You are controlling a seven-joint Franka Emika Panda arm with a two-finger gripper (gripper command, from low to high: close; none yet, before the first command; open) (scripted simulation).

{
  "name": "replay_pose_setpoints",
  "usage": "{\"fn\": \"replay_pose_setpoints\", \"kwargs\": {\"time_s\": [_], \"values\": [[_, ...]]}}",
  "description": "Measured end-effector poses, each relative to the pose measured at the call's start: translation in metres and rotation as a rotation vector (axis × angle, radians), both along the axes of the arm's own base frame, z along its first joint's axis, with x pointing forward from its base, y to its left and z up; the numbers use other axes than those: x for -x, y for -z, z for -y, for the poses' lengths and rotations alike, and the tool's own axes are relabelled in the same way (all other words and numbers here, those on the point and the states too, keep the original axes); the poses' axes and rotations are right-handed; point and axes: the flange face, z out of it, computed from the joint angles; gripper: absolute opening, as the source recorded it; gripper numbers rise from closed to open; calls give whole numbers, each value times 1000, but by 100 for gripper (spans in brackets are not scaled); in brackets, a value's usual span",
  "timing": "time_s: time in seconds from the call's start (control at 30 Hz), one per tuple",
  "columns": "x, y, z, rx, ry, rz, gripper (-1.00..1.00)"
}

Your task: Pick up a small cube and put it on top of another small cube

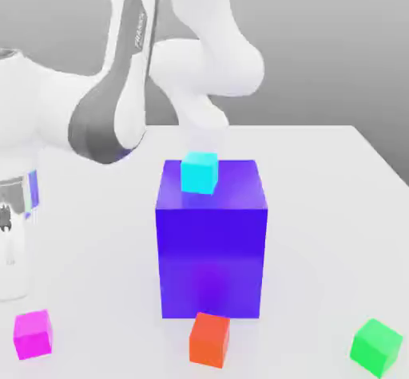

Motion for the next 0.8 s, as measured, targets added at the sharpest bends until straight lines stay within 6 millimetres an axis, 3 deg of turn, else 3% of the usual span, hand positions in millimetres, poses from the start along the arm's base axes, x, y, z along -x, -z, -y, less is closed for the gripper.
{"fn": "replay_pose_setpoints", "kwargs": {"time_s": [0.17, 0.2, 0.4, 0.47, 0.57, 0.6, 0.63, 0.8], "values": [[8, 72, 6, -17, 43, -21, 0], [8, 81, 6, -17, 43, -22, -100], [8, 85, 6, -16, 44, -21, -100], [8, 71, 6, -16, 44, -21, -100], [8, 34, 6, -16, 44, -20, -100], [3, 25, -2, -17, 29, -21, -100], [-10, 20, -24, -19, -10, -21, -100], [-58, 6, -147, -25, -222, -24, -100]]}}
